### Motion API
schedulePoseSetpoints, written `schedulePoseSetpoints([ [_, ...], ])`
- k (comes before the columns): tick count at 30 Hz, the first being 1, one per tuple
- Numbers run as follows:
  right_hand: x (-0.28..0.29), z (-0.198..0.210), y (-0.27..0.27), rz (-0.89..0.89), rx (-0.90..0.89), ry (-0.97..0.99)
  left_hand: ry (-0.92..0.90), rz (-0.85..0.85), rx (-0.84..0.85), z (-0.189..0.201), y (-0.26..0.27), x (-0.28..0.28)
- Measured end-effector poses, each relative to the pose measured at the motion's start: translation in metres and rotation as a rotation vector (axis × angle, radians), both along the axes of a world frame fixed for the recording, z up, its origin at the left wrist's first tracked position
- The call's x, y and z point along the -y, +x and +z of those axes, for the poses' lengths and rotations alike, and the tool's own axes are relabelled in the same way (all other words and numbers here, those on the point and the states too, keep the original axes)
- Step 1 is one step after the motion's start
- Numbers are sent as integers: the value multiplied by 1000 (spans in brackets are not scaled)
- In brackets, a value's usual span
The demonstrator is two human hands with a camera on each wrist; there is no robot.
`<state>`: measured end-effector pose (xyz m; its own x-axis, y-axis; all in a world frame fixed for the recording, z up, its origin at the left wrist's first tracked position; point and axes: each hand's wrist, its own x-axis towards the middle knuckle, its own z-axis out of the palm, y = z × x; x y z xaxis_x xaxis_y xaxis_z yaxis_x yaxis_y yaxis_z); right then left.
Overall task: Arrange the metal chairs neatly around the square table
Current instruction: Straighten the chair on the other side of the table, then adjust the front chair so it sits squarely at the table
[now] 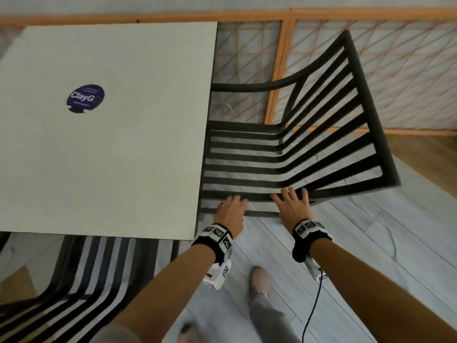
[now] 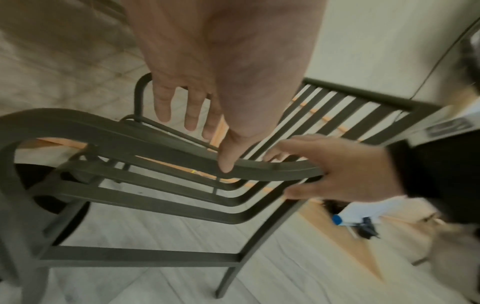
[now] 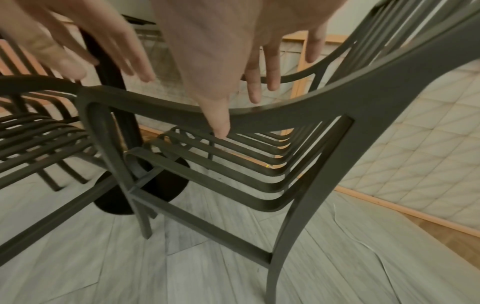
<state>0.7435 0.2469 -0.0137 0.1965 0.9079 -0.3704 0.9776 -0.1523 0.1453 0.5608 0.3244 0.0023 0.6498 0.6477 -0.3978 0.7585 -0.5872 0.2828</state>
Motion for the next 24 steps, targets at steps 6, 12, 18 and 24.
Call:
schedulePoseSetpoints([
  [6, 56, 0, -88, 121, -56, -177, -48, -136, 59, 66, -84, 44],
  [12, 76, 22, -231, 74, -189, -170, -239, -204, 148, 145, -224, 77],
  [18, 77, 45, -387, 11, -386, -47, -210, -58, -36, 178, -392, 69],
  [24, 96, 40, -480, 198, -336, -190, -371, 62, -372, 170, -535, 67],
])
